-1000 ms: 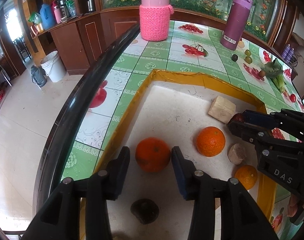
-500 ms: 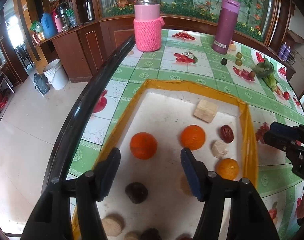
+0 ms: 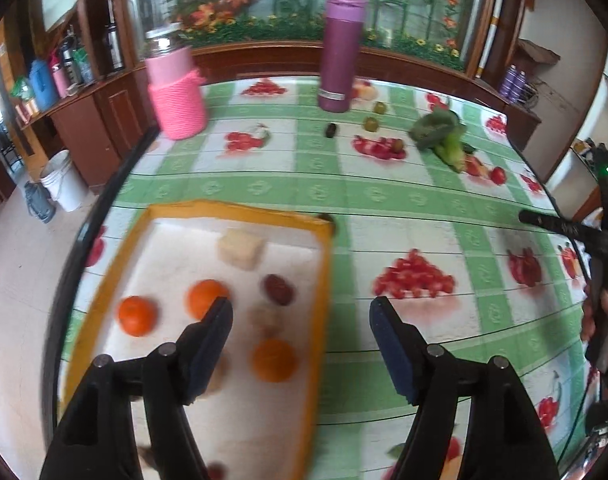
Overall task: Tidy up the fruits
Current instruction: 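Move both tools back toward the fruit on the table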
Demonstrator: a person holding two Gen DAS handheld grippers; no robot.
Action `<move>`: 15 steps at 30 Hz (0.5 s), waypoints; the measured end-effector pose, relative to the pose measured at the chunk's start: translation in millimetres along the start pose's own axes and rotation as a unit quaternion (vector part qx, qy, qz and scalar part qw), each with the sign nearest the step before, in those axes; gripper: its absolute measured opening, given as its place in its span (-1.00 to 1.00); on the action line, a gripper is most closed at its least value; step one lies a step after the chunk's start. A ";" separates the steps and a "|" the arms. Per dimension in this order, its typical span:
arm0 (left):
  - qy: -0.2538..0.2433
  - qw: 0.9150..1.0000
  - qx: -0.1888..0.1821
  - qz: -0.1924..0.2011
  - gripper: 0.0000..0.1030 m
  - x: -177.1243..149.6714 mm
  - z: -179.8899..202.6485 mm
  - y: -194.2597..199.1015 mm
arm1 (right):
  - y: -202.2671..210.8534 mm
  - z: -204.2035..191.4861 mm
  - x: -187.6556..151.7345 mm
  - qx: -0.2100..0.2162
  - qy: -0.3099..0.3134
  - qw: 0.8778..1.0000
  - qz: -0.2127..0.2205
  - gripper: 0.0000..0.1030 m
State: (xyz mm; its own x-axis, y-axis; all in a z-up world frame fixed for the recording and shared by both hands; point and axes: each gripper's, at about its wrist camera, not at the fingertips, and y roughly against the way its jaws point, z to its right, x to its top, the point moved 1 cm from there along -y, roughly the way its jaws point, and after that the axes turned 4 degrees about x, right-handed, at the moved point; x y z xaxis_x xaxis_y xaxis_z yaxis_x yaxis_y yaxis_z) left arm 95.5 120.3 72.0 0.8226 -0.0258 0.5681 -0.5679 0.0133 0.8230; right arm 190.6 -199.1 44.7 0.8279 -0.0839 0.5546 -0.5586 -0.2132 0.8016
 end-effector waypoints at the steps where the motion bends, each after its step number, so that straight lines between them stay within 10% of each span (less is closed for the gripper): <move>1: -0.001 1.000 -0.010 -0.003 0.44 -0.8 9.6 -2.0 | -1.0 12.0 4.6 -0.007 -0.009 1.000 0.003 -0.32; 15: -0.009 0.998 -0.035 -0.046 0.44 -18.6 79.7 -56.2 | -67.6 60.5 65.3 -0.019 -0.001 1.000 -0.017 -0.22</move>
State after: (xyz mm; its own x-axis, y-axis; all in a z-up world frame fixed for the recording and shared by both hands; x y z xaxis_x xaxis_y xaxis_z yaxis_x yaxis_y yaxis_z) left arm 109.8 40.4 14.9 0.8696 -0.0484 0.4913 -0.4869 0.0800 0.8698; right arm 285.5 -249.1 13.3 0.8463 -0.0788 0.5269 -0.5320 -0.1792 0.8276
